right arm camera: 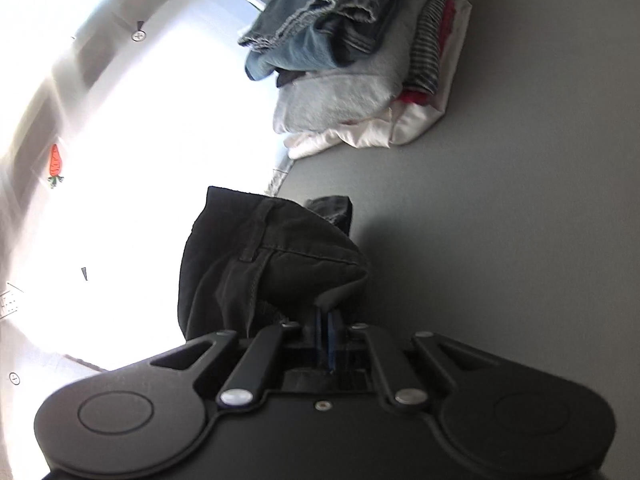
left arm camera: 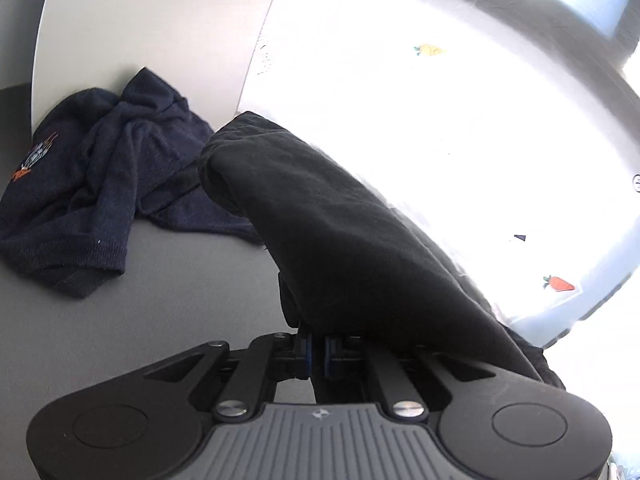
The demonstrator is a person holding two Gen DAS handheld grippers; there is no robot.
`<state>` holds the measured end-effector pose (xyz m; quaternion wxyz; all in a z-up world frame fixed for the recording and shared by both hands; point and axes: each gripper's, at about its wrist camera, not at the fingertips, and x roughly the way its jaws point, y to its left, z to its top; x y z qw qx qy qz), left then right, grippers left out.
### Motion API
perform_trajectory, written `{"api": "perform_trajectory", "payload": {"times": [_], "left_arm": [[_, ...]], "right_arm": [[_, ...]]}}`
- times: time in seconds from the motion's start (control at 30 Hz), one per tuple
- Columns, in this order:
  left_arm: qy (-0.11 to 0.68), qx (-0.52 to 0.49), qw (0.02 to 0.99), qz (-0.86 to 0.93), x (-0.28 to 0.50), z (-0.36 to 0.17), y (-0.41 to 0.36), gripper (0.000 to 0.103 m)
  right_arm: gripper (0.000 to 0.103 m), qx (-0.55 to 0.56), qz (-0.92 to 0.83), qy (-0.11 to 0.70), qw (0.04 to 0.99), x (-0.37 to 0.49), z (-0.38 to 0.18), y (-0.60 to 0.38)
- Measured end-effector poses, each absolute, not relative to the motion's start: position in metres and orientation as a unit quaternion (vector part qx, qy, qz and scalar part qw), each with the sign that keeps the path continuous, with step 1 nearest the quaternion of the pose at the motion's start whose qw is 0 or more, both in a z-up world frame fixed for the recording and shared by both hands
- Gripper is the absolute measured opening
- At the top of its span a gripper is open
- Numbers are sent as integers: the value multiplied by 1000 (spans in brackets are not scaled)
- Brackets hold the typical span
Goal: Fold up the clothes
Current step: 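Lower the black trousers onto the table with both grippers and release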
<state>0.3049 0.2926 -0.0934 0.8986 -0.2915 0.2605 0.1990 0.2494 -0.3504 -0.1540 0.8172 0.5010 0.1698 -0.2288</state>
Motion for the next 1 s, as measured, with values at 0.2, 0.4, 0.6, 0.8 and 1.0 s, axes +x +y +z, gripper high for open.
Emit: {"api": "perform_trajectory", "payload": {"times": [0.2,0.4,0.6,0.8,1.0], "left_arm": [[186,-255,936,157,275,-25,264,5],[254,-254,910,210,228,-52,269,5],[355,-306,841,269,184,-115,279,5],[337,-266,868,250,171,-103,270,5],[360,-306,846,249,188,-122,287,8]], "right_arm": [[3,421,-197,103,879,229,-71,-356],[3,297,-233,150,914,209,-60,-350],[3,248,-265,258,895,190,-119,-341],[3,240,-253,243,905,171,-114,-341],[6,206,-270,300,891,179,-133,-339]]}}
